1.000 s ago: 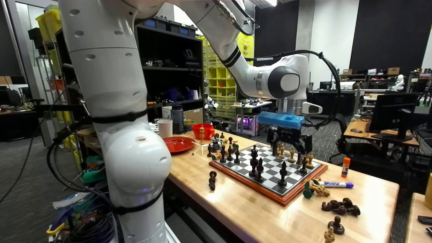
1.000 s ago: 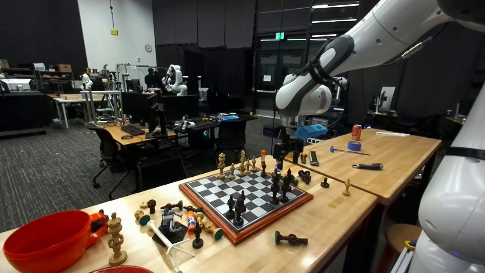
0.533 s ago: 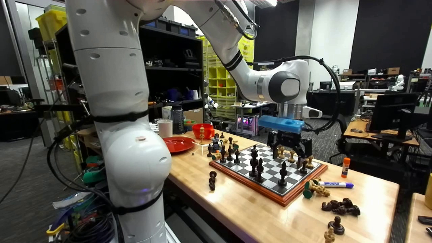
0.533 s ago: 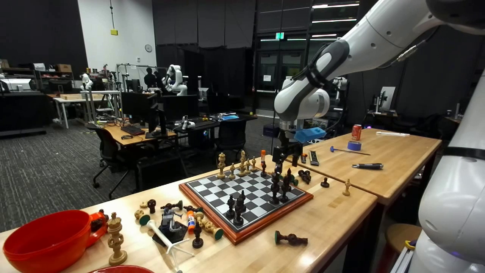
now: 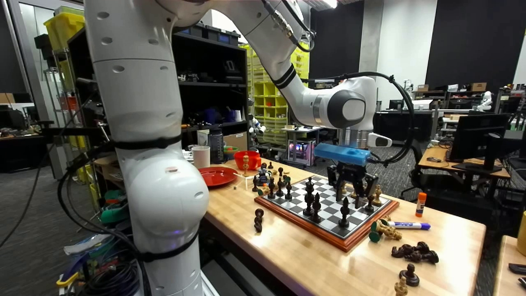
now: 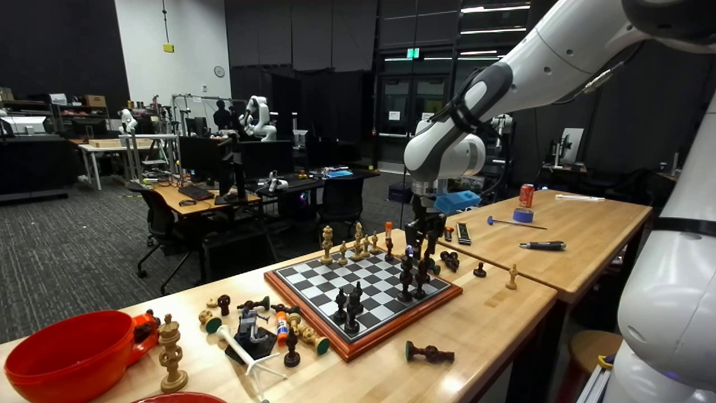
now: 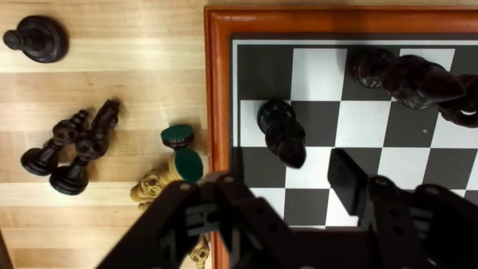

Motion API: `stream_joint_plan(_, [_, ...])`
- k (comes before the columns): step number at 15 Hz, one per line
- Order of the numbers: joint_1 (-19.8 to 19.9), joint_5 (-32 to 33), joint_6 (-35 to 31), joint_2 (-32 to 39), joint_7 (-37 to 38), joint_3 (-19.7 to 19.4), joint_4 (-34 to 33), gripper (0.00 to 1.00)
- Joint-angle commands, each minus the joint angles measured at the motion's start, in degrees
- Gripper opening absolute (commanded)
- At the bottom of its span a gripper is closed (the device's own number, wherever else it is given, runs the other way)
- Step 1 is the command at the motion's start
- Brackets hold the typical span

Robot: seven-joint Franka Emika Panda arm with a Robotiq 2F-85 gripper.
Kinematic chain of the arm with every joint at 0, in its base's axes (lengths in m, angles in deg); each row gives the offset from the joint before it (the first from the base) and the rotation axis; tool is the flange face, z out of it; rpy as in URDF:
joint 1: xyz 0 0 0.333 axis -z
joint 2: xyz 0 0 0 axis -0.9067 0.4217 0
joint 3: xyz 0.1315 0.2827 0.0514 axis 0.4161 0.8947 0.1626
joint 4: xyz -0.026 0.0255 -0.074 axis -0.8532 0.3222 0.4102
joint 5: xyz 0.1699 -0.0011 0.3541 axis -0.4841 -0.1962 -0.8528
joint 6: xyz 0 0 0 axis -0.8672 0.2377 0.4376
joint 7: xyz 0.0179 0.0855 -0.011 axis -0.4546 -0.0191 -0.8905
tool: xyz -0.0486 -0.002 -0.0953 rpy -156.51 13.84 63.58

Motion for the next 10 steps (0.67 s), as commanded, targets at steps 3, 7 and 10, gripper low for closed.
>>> stream_joint_plan(3, [0.45,-0.23,-0.17,-0.57,0.46,0.09,0.08,0.15])
stream_joint_plan(7, [0.46,-0.03,-0.16,-0.90,0.67,0.13,0.07,0.04])
stream_joint_plan(10, [0.32,0.16,-0.18,-1.19,0.71,0.29,0.16,0.04])
